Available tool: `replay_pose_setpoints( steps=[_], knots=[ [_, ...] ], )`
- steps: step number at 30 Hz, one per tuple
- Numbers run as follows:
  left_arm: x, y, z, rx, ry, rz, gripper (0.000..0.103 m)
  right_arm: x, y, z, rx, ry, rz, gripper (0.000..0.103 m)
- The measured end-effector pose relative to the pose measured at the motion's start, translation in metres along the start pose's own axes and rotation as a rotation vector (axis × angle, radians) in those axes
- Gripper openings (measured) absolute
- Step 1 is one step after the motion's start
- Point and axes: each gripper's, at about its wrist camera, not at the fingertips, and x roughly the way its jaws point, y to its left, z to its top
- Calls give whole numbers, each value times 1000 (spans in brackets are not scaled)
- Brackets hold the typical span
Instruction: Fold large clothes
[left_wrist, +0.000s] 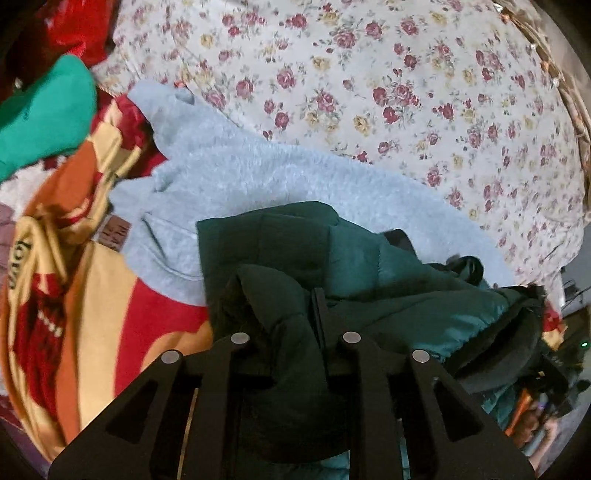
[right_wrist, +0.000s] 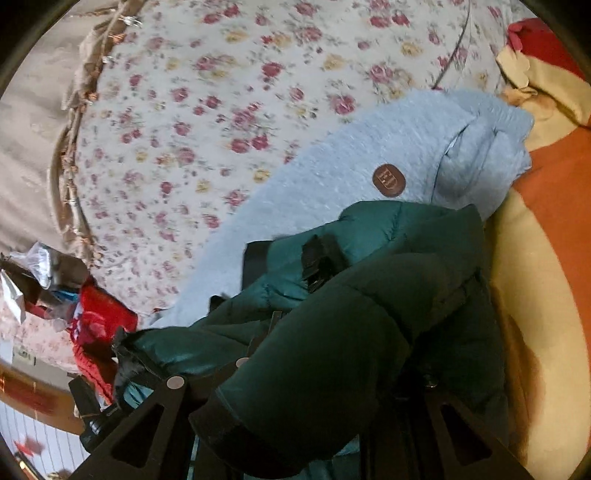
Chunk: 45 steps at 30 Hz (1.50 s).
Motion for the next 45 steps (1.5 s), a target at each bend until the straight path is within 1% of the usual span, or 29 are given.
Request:
replay_pose_setpoints(
  steps=[3,4,5,6,7,8,9,10,11,12,13,14,16,18,19,20,22,26,27,28,30,32,34,37,39,41,45],
  knots=[
    [-8,10,5,-51,3,-120,24,-3,-2,1,-7,-1,22,23],
    [-11,14,6,-64,2,-157,28,-5,-1,1,-5,-4,37,28],
    [-15,19,7,-90,-1,-212,33,-10,-3,2,2,-8,69,34],
    [-18,23,8,-122,-6,-258,36,-13,-3,1,8,-13,91,37],
    [-21,27,8,-163,-8,-308,43,-17,-3,1,14,-21,118,43],
    [-24,33,9,-215,-13,-373,53,-21,-4,1,19,-29,138,47],
    [-26,34,10,-238,-20,-403,56,-23,-1,1,16,-34,142,62],
    [-31,37,11,-269,-34,-441,60,-24,3,1,7,-41,141,81],
    [-36,38,13,-287,-41,-472,65,-31,9,1,-24,-69,137,89],
    [-40,38,14,-296,-43,-497,68,-34,15,1,-46,-89,125,98],
    [-44,37,16,-304,-46,-527,72,-42,23,1,-87,-122,106,99],
    [-50,35,17,-308,-51,-548,74,-47,30,1,-116,-139,89,99],
    [-59,31,21,-293,-55,-549,74,-55,42,-1,-164,-162,54,99],
    [-67,18,21,-243,-57,-514,75,-60,56,-7,-227,-177,15,99],
    [-70,10,19,-209,-58,-476,75,-59,61,-10,-254,-175,-3,99],
    [-71,-5,17,-159,-58,-419,75,-56,69,-15,-288,-163,-23,99],
    [-66,-18,8,-81,-52,-343,75,-49,76,-22,-324,-143,-46,99],
    [-34,-59,-6,103,-47,-96,75,-17,92,-37,-442,-86,-127,99],
    [-26,-61,-9,129,-49,-49,75,-9,94,-41,-478,-82,-156,99],
    [-12,-66,-11,165,-52,24,75,-1,96,-43,-511,-81,-190,99],
    [10,-65,-11,194,-49,106,75,18,96,-44,-555,-70,-235,99],
    [23,-60,-8,200,-55,133,75,36,90,-40,-568,-57,-272,99],
    [32,-58,-4,218,-61,158,75,47,84,-33,-567,-57,-290,99],
    [47,-58,0,254,-60,184,79,58,75,-24,-554,-65,-296,99],
    [55,-58,2,260,-62,195,81,65,68,-20,-549,-69,-293,99],
    [64,-58,4,268,-77,209,84,71,67,-19,-555,-75,-297,102],
    [75,-65,6,292,-98,250,86,80,69,-17,-572,-81,-318,103]
  ],
)
